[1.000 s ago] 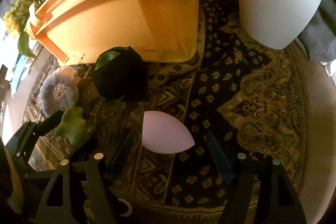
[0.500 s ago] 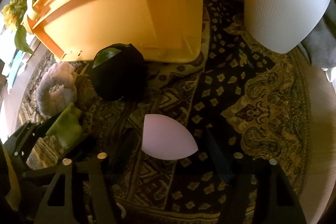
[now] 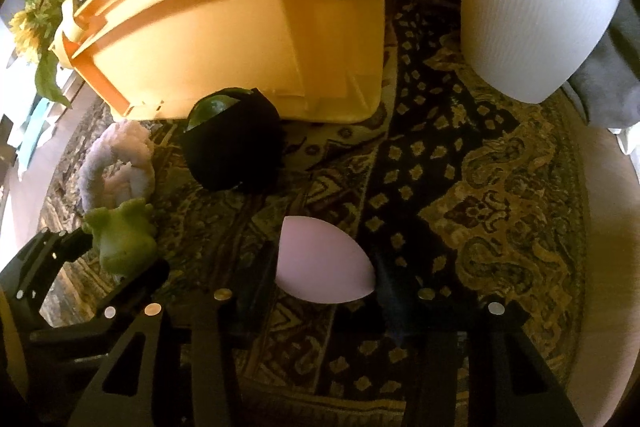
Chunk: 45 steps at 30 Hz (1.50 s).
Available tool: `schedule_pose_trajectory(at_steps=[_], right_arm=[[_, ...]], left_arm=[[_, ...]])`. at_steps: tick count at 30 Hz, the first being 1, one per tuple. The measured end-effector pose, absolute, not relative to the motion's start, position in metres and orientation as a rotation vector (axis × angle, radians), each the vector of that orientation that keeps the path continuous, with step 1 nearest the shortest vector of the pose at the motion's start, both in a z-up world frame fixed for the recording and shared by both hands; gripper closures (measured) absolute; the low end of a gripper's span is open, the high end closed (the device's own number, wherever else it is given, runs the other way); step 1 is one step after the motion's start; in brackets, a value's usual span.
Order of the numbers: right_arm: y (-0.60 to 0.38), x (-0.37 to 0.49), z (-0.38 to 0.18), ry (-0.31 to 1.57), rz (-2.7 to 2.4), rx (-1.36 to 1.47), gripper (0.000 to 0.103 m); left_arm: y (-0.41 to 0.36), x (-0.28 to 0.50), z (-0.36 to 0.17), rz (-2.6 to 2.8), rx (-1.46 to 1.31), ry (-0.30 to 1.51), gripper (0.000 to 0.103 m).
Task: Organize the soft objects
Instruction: 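Grasp the green plush frog with the left tool while the right tool grasps the pink sponge, then lower both held items into the orange crate and open both tools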
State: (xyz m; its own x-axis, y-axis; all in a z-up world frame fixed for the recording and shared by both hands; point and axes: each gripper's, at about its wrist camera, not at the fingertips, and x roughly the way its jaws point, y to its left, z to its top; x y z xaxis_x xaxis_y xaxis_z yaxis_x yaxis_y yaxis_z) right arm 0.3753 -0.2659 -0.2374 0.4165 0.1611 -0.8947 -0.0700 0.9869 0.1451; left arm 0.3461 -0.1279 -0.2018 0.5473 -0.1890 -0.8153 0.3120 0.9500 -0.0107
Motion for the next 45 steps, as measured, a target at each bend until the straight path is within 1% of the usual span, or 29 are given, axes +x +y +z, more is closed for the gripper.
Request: schedule_pose_trajectory(at_steps=[13,30,36,45], right_arm=[[-0.266,0.351,-0.199,1.027,0.140,0.089,0.055],[-0.244,0.341,-0.115,0.762,0.151,0.095,0.055],[-0.238,0.344,-0.086,0.667,0.156,0.089,0.055],[-0.232,0.354,-0.053,0.539,0.143,0.056,0.055]], left_arm=[[-0.125,0.329,-0.159,-0.288,0.138,0.810,0.039],[-0.097,0.323,-0.085,-0.234,0.070,0.626,0.039],[-0.088,0.328,-0.056,-0.206,0.071,0.534,0.039],[-0.079,0.342,-0.029,-0.192,0.073,0.458,0.039]])
